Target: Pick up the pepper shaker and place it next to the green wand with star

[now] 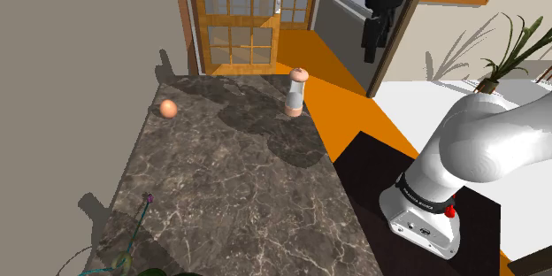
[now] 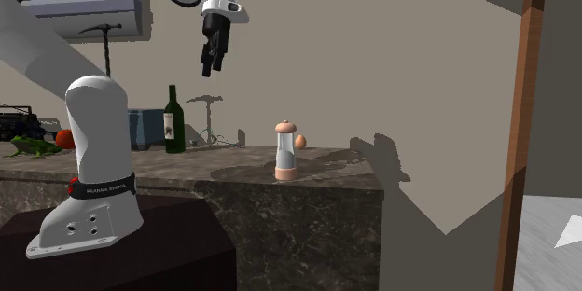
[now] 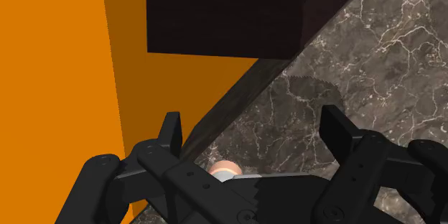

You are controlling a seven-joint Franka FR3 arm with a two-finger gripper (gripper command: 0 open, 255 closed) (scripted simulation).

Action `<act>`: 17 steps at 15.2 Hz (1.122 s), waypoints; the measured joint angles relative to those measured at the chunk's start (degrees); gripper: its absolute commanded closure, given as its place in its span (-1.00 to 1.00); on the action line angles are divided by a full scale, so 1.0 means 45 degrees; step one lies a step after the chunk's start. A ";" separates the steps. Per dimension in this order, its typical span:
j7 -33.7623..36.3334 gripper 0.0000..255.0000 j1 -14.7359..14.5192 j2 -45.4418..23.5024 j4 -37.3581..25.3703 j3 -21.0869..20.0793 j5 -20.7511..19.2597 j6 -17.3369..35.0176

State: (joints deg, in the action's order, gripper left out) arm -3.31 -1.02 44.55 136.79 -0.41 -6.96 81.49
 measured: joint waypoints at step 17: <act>-0.1597 -1.00 0.0006 -0.5578 -0.0760 0.2257 0.1542 0.6401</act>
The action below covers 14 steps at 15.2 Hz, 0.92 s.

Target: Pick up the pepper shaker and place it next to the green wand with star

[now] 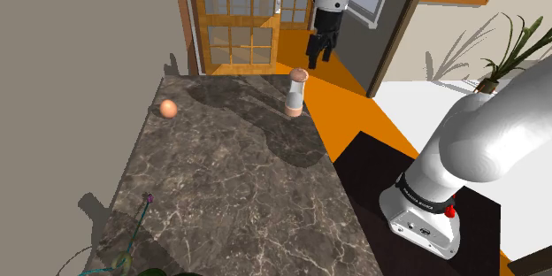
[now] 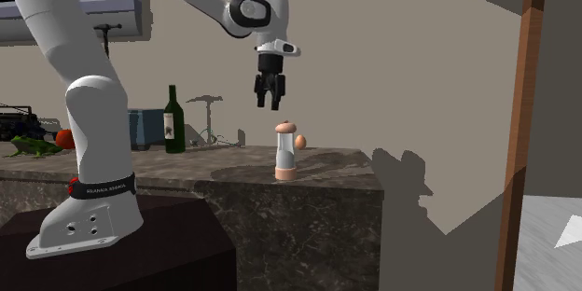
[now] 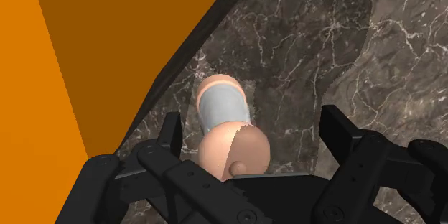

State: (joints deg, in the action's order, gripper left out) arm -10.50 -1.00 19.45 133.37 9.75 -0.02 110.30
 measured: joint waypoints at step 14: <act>-0.0916 -1.00 -0.0205 -0.2470 -0.0041 0.0437 0.1249 0.2734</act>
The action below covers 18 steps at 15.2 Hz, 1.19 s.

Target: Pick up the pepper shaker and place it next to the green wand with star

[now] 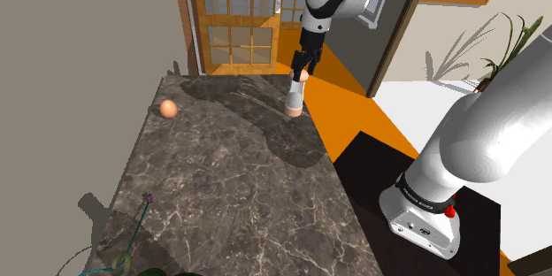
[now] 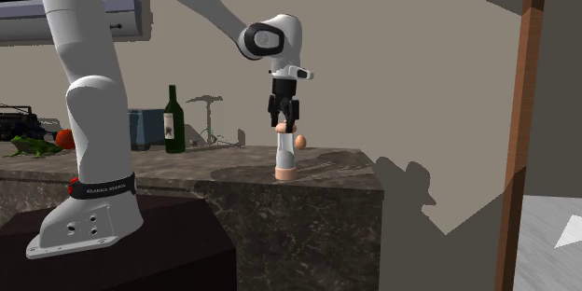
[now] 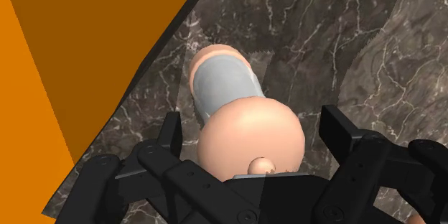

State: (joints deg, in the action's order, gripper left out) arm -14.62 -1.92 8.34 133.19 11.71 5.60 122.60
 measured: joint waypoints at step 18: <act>0.0046 1.00 0.0007 0.0085 -0.0230 -0.0004 -0.0038 -0.0306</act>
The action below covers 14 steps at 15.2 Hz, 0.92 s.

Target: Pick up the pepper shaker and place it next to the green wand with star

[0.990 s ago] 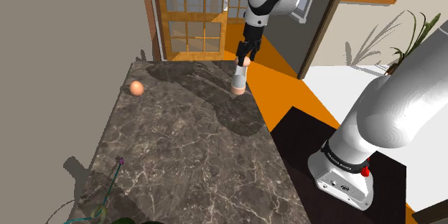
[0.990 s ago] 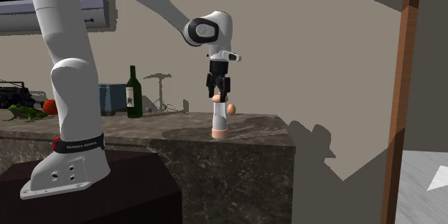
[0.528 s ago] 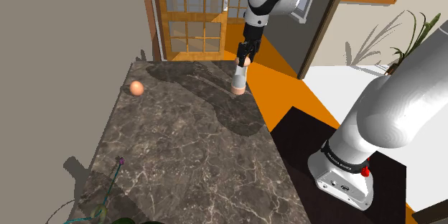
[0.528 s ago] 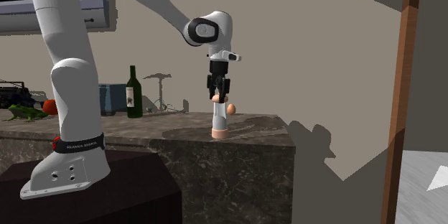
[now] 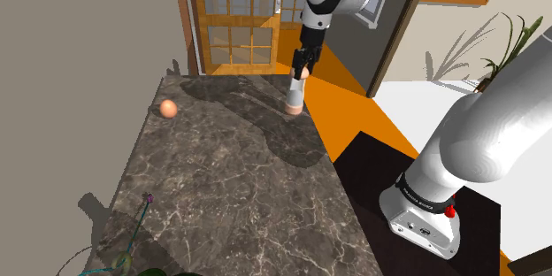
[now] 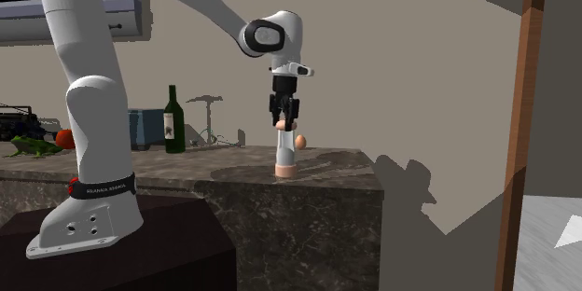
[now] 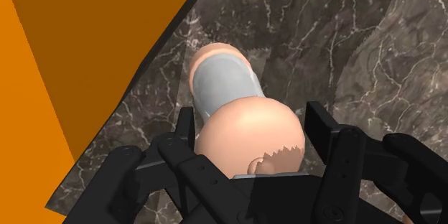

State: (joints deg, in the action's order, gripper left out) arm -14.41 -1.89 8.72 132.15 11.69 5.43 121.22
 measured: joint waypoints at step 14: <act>0.0407 1.00 0.0021 0.0867 -0.1597 -0.0091 -0.0267 -0.2424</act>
State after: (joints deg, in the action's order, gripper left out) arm -12.58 -1.80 12.62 124.97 11.28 4.23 110.32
